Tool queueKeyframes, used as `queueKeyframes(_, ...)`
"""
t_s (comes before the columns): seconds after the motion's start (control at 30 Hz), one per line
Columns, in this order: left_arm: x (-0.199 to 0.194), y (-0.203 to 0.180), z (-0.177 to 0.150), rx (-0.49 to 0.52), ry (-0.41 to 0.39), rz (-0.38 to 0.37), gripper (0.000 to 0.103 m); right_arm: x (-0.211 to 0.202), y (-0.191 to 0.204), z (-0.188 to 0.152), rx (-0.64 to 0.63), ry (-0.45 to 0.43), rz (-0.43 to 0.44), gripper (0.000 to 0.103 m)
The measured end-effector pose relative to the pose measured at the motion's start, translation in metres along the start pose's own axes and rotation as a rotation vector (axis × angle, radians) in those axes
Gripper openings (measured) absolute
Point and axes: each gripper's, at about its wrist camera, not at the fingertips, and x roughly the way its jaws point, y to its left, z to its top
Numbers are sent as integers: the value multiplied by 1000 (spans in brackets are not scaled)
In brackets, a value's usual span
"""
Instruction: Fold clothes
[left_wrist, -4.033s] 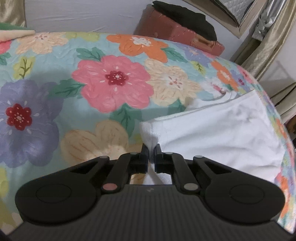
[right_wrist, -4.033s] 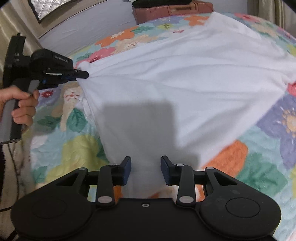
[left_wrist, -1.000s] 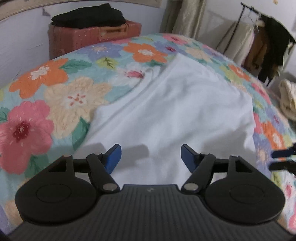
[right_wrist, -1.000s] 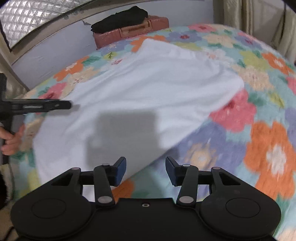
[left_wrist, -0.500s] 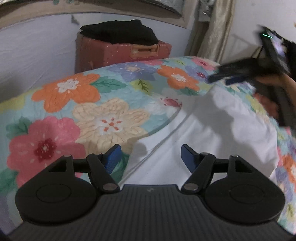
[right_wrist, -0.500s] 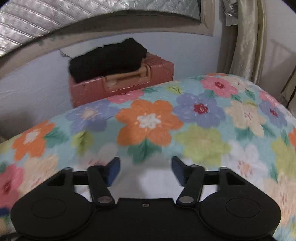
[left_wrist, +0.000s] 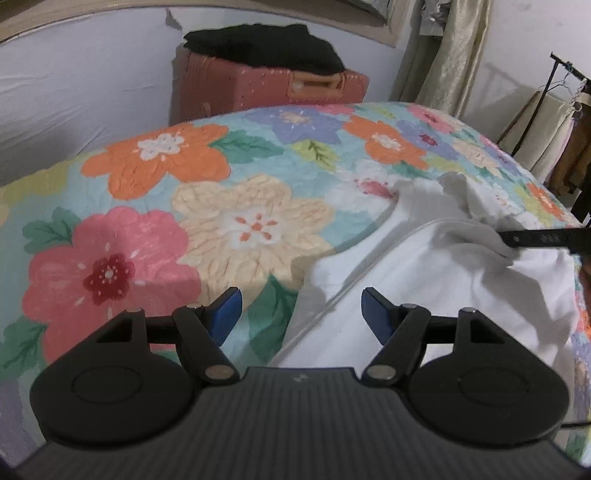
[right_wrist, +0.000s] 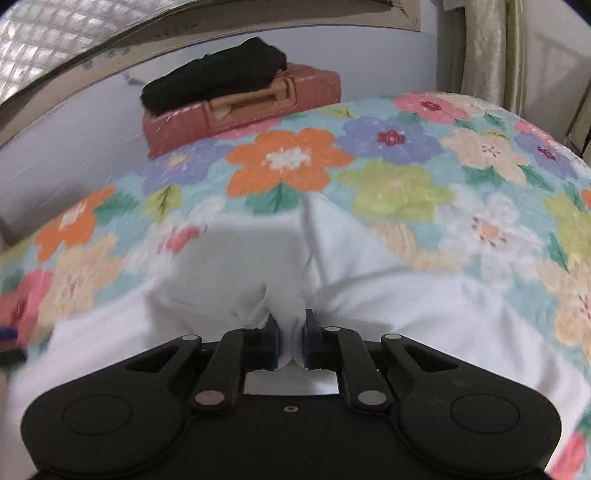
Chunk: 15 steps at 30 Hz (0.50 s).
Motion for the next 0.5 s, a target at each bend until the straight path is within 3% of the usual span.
queueKeyframes(0.27, -7, -24, -7, 97, -13, 21, 72, 17, 13, 15, -93, 44, -46, 14)
queueKeyframes(0.33, -11, -23, -6, 97, -28, 35, 72, 11, 17, 29, -154, -17, -60, 11)
queueKeyframes(0.4, -14, -19, -5, 82, -41, 41, 72, -3, 13, 53, -160, -133, -84, 11)
queueKeyframes(0.5, -15, -11, -3, 50, -46, 41, 73, -19, 3, 93, -106, -277, -27, 12)
